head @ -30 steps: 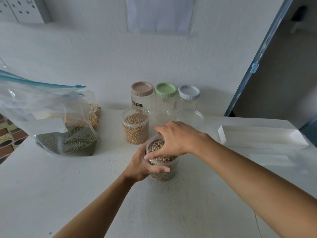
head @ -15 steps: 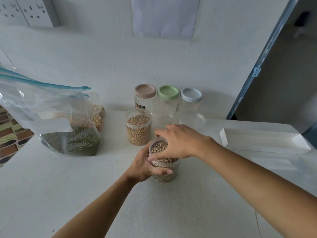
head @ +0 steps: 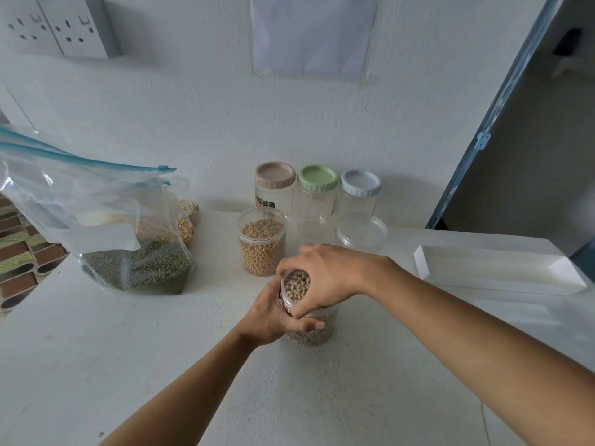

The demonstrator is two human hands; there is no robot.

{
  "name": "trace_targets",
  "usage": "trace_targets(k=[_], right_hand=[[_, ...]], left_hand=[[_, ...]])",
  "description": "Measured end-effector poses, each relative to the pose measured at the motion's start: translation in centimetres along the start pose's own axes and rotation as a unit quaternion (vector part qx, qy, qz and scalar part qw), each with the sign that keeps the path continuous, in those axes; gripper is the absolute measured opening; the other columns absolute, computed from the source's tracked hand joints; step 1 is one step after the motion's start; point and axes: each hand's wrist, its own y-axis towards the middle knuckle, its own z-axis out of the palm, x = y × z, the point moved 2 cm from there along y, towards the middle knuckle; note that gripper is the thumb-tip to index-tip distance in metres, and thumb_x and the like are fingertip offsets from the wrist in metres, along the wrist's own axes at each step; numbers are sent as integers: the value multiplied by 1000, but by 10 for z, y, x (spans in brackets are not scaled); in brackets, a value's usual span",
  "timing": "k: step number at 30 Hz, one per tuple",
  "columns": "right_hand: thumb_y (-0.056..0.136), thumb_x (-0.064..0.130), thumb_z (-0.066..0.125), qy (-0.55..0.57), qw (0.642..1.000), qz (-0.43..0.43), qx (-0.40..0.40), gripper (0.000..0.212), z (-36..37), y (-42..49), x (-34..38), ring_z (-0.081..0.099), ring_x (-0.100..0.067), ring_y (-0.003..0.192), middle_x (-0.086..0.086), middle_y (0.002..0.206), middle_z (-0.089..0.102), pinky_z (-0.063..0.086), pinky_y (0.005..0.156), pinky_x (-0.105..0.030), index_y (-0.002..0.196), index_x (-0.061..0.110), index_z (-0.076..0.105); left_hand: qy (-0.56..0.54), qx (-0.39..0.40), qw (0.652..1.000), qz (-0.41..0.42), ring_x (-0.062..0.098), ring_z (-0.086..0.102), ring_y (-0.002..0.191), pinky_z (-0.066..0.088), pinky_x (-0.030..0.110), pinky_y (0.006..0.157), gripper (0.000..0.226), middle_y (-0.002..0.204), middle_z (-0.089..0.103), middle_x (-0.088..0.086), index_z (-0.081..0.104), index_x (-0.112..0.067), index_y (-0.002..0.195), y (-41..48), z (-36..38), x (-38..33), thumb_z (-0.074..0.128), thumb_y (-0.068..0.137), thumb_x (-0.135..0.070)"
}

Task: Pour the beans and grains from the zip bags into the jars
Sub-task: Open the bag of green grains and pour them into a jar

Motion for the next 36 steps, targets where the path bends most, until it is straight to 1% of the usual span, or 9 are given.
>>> trace_targets(k=[5, 9, 12, 17, 23, 27, 31, 33, 36], right_hand=[[68, 45, 87, 4, 999, -46, 10, 66, -2, 0, -1, 45, -14, 111, 8, 117, 50, 48, 93, -37, 127, 44, 59], [64, 33, 89, -5, 996, -89, 24, 68, -1, -2, -2, 40, -13, 115, 11, 127, 49, 45, 100, -41, 124, 44, 60], [64, 30, 89, -1, 995, -99, 29, 67, -2, -2, -5, 39, -12, 117, 12, 130, 48, 44, 102, -43, 122, 45, 60], [62, 28, 90, 7, 991, -127, 40, 65, -3, 3, -8, 39, -8, 116, 14, 130, 48, 44, 103, -42, 118, 44, 63], [63, 23, 89, 33, 986, -151, 68, 68, -1, 4, -14, 37, -7, 121, 16, 136, 46, 40, 108, -39, 124, 41, 64], [69, 45, 88, 14, 993, -112, 28, 72, -4, 7, -17, 47, -11, 122, 11, 133, 52, 44, 105, -37, 134, 43, 58], [70, 84, 66, -52, 998, -25, -25, 77, -7, 1, -20, 57, -15, 108, 10, 115, 58, 50, 88, -37, 135, 42, 56], [71, 95, 50, -88, 994, -2, -59, 76, -6, -3, -17, 62, -18, 92, 8, 99, 64, 52, 77, -37, 113, 33, 66], [70, 100, 38, -119, 988, 34, -91, 82, -7, -4, -12, 57, -18, 69, 2, 76, 60, 46, 63, -36, 80, 20, 59]], left_hand=[[13, -5, 1000, -8, 17, 67, 113, 52, 23, 93, 73, 116, 69, 2, 53, -14, 127, -3, 4, 3, 88, 68, 10], [22, -15, 1000, -4, 11, 64, 116, 51, 20, 94, 78, 118, 68, -16, 51, -20, 128, -4, 6, -3, 90, 61, -17], [25, -7, 1000, -4, 6, 63, 116, 50, 17, 94, 78, 118, 66, -23, 48, -24, 128, -5, 7, -6, 88, 60, -20], [13, -11, 1000, -4, 16, 64, 119, 52, 26, 97, 83, 119, 67, -11, 49, -26, 129, -4, 8, -4, 91, 57, -35], [11, -31, 999, -18, 10, 60, 123, 49, 25, 101, 94, 131, 59, -1, 45, -32, 132, -7, 10, -1, 91, 54, -59], [28, -21, 999, -30, 8, 63, 118, 50, 22, 99, 91, 120, 68, -11, 49, -28, 129, -7, 8, 2, 91, 52, -52], [23, -25, 999, -25, 22, 65, 120, 52, 41, 103, 96, 125, 69, 5, 51, -13, 136, -5, 7, 3, 92, 57, -49], [24, -16, 999, -35, 24, 65, 121, 53, 37, 101, 93, 126, 70, 6, 55, -11, 136, -6, 7, 4, 94, 58, -45], [25, -11, 999, -42, 17, 66, 120, 52, 23, 95, 73, 125, 71, -2, 65, -22, 127, -7, 9, -1, 91, 61, -34]])
